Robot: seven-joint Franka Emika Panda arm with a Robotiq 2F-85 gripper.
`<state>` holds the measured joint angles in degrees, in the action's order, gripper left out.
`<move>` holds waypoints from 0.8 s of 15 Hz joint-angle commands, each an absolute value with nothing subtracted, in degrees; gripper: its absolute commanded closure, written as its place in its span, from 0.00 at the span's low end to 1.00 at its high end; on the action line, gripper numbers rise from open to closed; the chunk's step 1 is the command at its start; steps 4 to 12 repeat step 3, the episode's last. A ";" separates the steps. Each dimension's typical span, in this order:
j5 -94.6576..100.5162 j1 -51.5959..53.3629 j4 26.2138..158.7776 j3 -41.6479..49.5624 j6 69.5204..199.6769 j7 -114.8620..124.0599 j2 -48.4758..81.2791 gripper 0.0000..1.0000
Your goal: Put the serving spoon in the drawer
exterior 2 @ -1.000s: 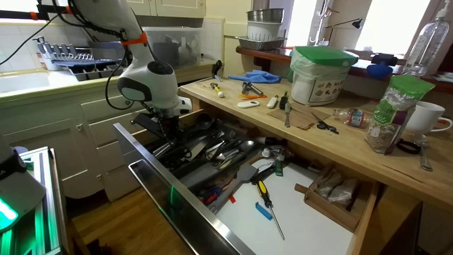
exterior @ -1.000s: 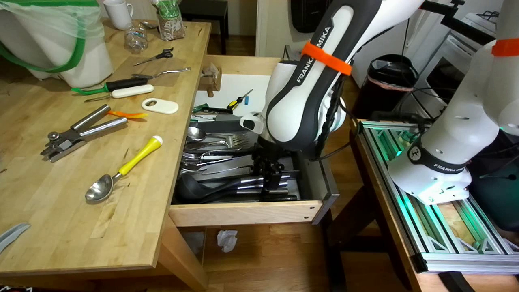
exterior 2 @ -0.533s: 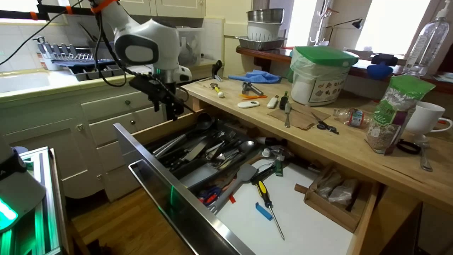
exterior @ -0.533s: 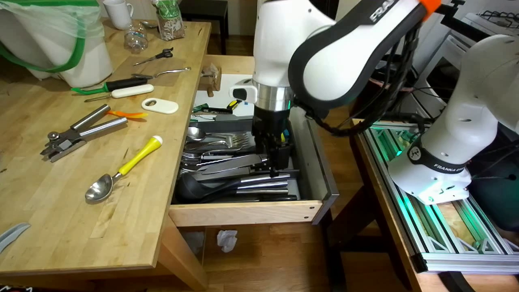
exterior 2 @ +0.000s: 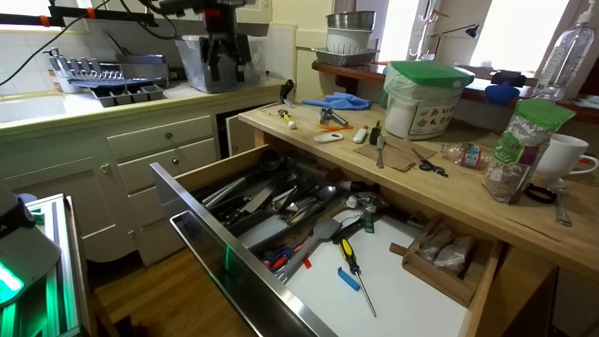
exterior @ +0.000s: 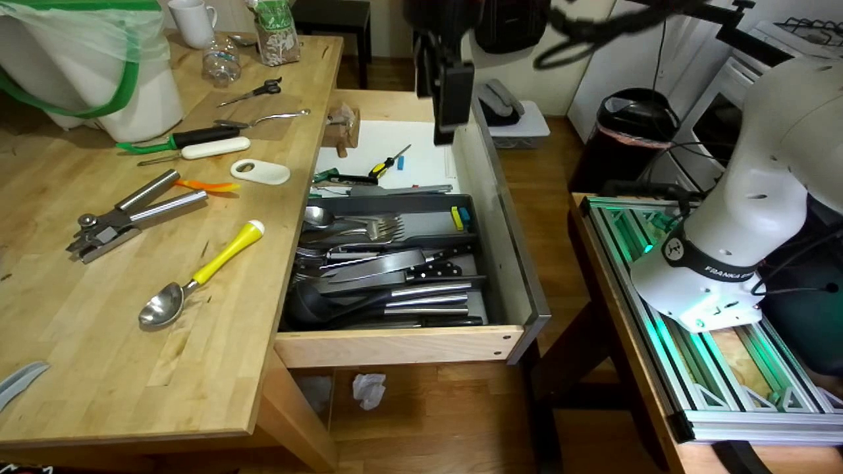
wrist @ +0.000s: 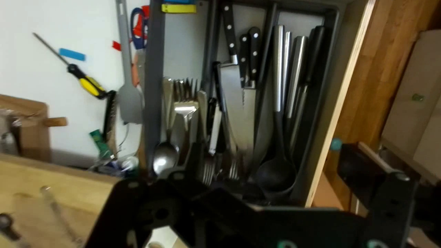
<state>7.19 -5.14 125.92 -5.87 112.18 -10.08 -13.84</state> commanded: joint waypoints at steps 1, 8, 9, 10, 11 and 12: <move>8.69 -2.77 123.53 -3.78 110.32 -8.32 -14.84 0.00; 9.21 -2.72 121.87 -3.78 109.15 -7.36 -16.04 0.00; 9.21 -2.72 121.87 -3.78 109.15 -7.36 -16.04 0.00; 9.21 -2.72 121.87 -3.78 109.15 -7.36 -16.04 0.00; 9.21 -2.72 121.87 -3.78 109.15 -7.36 -16.04 0.00; 9.21 -2.72 121.87 -3.78 109.15 -7.36 -16.04 0.00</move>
